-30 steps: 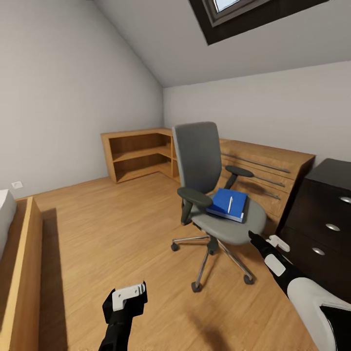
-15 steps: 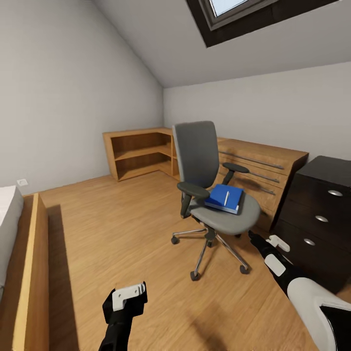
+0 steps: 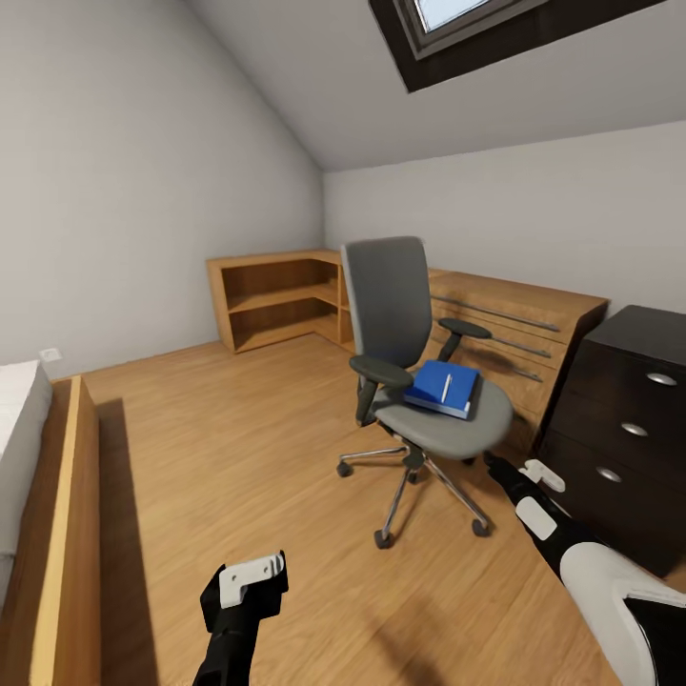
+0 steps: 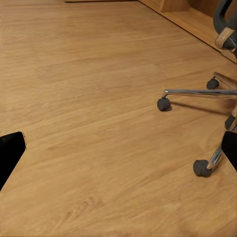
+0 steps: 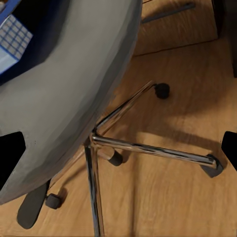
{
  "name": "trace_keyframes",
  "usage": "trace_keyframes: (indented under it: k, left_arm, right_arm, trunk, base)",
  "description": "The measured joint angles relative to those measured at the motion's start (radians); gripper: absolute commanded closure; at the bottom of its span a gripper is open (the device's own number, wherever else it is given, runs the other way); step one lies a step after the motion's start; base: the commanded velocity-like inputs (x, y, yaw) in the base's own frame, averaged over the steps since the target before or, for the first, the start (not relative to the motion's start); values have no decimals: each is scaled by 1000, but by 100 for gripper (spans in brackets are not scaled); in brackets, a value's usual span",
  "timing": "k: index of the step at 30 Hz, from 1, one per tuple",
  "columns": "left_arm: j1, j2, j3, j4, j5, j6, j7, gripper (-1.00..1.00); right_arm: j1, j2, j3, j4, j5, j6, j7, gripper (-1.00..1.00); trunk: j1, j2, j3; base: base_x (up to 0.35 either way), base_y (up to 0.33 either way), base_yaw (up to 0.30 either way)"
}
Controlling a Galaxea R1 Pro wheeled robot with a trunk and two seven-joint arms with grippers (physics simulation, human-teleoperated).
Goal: In the bedroom, organize the workspace by keeping the computer under the desk, ensuring the monitor is on the desk, placing the keyboard on the desk next to the monitor, placing the mouse on the desk next to the keyboard, moving the folder from the swivel chair onto the desk next to the mouse, stacking the notebook on top of the folder with the pen on top of the notebook, and positioning the swivel chair next to the desk.
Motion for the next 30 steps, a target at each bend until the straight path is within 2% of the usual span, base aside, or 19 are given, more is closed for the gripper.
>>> trace_keyframes:
  k: [9, 17, 25, 27, 30]
  left_arm:
    - [0, 0, -4, 0, 0, 1, 0, -100]
    - [0, 0, -6, 0, -1, 2, 0, -100]
    - [0, 0, -7, 0, -1, 2, 0, -100]
    - [0, 0, -7, 0, -1, 2, 0, -100]
    - [0, 0, -10, 0, -1, 2, 0, -100]
  right_arm:
    - [0, 3, 0, 0, 1, 0, 0, -100]
    - [0, 3, -1, 0, 2, -1, 1, -100]
    - [0, 3, 0, 1, 4, -2, 1, -100]
    - [0, 2, -11, 1, 9, -2, -2, -100]
    - [0, 3, 1, 1, 4, -2, 1, -100]
  trunk:
    - [0, 0, 0]
    - [0, 0, 0]
    - [-1, 0, 0]
    - [-1, 0, 0]
    - [-1, 0, 0]
  base:
    - [0, 0, 239]
    - [15, 0, 55]
    - [249, 0, 4]
    - [309, 0, 1]
    - [317, 0, 0]
